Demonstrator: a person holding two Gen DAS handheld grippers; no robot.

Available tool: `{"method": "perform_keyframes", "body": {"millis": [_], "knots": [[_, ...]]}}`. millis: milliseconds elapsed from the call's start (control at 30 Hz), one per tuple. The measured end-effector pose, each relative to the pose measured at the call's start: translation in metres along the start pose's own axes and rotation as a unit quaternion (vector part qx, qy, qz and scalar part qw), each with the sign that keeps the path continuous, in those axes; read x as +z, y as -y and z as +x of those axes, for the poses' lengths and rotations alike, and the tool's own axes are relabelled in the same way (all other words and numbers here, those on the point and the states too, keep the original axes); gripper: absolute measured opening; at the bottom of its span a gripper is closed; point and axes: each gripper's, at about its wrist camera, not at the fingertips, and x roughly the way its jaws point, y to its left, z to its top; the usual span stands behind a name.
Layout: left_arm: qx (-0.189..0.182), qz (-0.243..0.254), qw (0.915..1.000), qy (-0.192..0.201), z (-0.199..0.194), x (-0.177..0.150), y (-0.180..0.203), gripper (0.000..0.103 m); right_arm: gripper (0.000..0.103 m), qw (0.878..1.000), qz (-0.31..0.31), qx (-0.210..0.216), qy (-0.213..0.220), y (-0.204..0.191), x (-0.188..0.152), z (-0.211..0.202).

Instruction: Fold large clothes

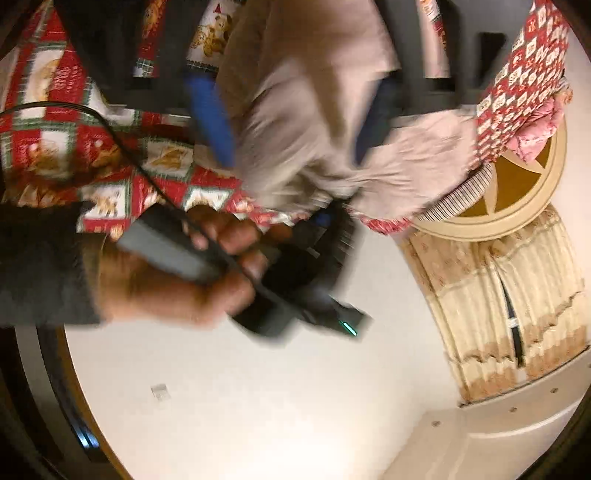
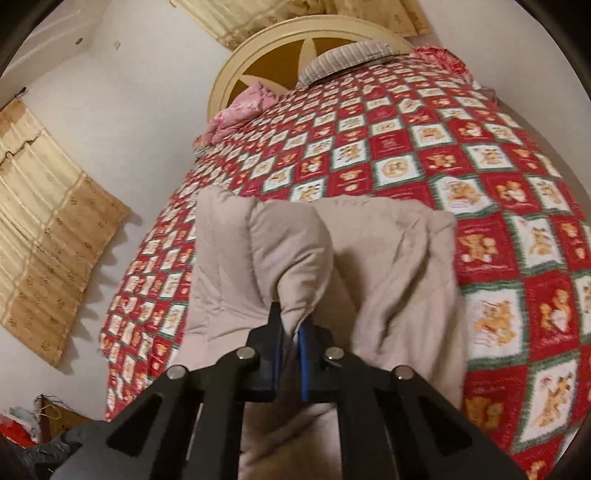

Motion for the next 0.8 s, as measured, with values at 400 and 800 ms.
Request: {"method": "perform_keyframes", "body": {"millis": [400, 800], "knots": [[0.112, -0.095, 0.9889, -0.024, 0.048, 0.004, -0.131, 0.093, 0.007, 0.996, 0.049, -0.067, 0.035, 0.05, -0.022, -0.013], [0.085, -0.092, 0.9811, -0.147, 0.201, -0.02, -0.095, 0.093, 0.053, 0.953, 0.108, -0.218, 0.18, 0.037, -0.033, -0.079]]}}
